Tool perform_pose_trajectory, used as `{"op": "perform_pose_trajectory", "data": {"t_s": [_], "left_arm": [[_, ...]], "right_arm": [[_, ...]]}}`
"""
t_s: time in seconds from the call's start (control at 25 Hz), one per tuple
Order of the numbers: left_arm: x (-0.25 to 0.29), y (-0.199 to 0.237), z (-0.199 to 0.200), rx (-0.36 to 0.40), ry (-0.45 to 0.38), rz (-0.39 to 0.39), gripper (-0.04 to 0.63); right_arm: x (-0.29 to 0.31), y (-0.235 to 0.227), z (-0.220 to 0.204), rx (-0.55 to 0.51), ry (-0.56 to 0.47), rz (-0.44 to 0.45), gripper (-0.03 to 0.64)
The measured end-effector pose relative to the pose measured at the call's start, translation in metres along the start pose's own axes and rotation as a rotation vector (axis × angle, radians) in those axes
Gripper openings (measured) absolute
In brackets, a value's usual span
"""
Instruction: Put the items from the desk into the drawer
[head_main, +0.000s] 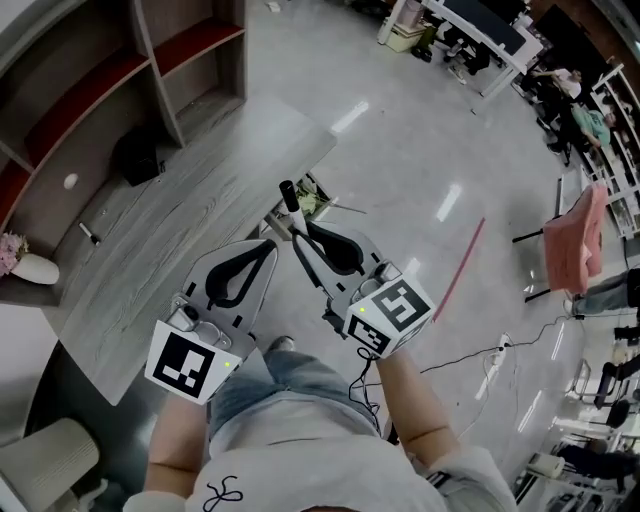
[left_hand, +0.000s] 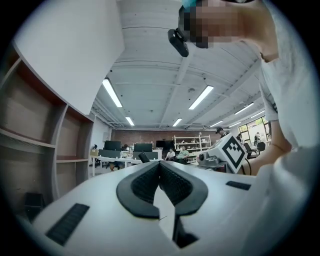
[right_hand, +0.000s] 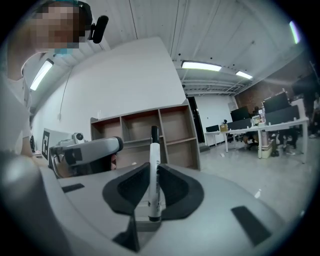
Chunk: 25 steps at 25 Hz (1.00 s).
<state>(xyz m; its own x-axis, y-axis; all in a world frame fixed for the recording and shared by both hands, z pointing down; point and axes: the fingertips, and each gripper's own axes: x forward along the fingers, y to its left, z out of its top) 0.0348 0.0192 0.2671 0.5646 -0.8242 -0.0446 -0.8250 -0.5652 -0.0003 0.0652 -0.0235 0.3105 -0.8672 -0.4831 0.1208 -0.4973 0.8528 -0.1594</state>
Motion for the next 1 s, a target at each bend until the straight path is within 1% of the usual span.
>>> {"op": "perform_pose_trajectory", "data": {"t_s": [0.28,0.48,0.76,1.0], "left_arm": [[0.032,0.002,-0.001,-0.002,0.010,-0.052,0.009],[0.060,0.011,-0.009,-0.015,0.021,-0.085,0.009],[0.083,0.036,-0.022,0.007,0.035,-0.117,0.009],[0.099,0.058,-0.036,-0.010,0.062,-0.146,0.009]], "right_arm": [[-0.002,-0.040,-0.016,0.061,0.016,-0.078,0.071],[0.003,-0.079,-0.032,0.107,0.037,-0.145,0.071],[0.030,-0.129,-0.080,0.194,0.118,-0.230,0.071],[0.054,-0.168,-0.136,0.299,0.220,-0.302,0.071]]}}
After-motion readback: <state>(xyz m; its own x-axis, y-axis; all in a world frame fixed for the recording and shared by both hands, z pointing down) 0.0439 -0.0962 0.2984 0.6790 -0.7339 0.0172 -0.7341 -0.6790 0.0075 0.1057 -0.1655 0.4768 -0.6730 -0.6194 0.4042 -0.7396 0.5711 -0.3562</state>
